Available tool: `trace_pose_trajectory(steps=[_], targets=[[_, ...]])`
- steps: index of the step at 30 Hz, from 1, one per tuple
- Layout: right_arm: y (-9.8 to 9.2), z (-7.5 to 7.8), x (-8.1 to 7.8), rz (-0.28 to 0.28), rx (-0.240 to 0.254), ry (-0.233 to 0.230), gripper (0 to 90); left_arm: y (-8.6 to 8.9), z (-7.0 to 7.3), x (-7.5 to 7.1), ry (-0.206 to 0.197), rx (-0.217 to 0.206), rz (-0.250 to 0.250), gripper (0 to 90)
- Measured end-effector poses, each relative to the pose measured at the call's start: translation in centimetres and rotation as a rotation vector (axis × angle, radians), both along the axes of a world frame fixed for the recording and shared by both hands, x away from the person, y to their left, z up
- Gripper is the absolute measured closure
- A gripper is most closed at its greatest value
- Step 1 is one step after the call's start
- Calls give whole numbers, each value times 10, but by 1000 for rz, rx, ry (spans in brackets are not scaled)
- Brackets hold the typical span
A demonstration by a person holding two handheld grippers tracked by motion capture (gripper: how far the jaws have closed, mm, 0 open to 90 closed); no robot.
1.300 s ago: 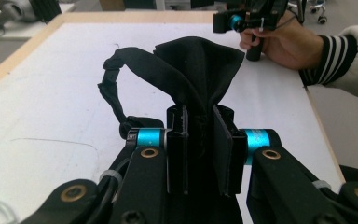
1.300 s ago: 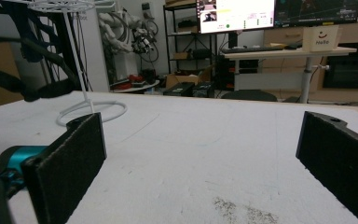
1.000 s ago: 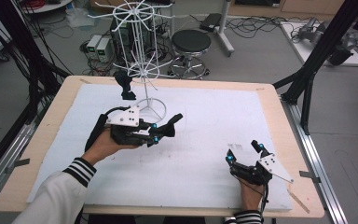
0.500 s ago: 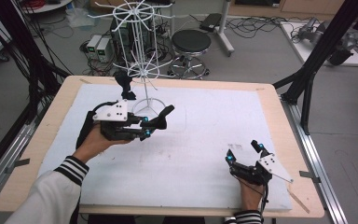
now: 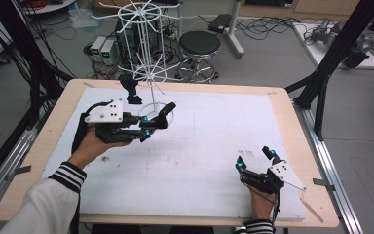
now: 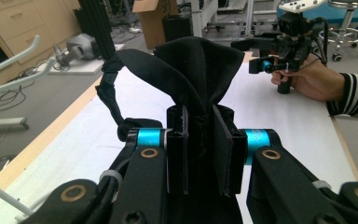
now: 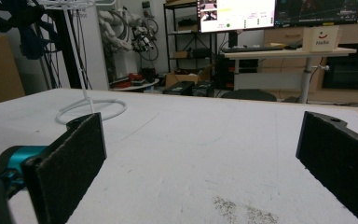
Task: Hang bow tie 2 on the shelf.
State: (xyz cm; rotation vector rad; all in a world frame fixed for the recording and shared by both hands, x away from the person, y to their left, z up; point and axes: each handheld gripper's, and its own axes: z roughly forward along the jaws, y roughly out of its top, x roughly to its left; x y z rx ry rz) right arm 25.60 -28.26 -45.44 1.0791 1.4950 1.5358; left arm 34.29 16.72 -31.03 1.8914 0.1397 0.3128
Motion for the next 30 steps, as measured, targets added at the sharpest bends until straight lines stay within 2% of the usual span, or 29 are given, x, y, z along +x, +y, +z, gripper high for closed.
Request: trace_pose_trajectory(steps=[6,13,17,24,30], targets=[[0,0,0,0,0,1,6,-5,5,1,-17,-18,1,764],[0,0,0,0,1,1,6,-8,5,4,-17,-50,25,764],[0,0,0,1,-5,-1,6,-9,5,5,-17,-66,57,764],[0,0,0,1,-6,-2,6,-9,4,8,-5,-131,107,765],[0,0,-1,2,-1,-1,7,-11,3,10,-14,-155,150,765]])
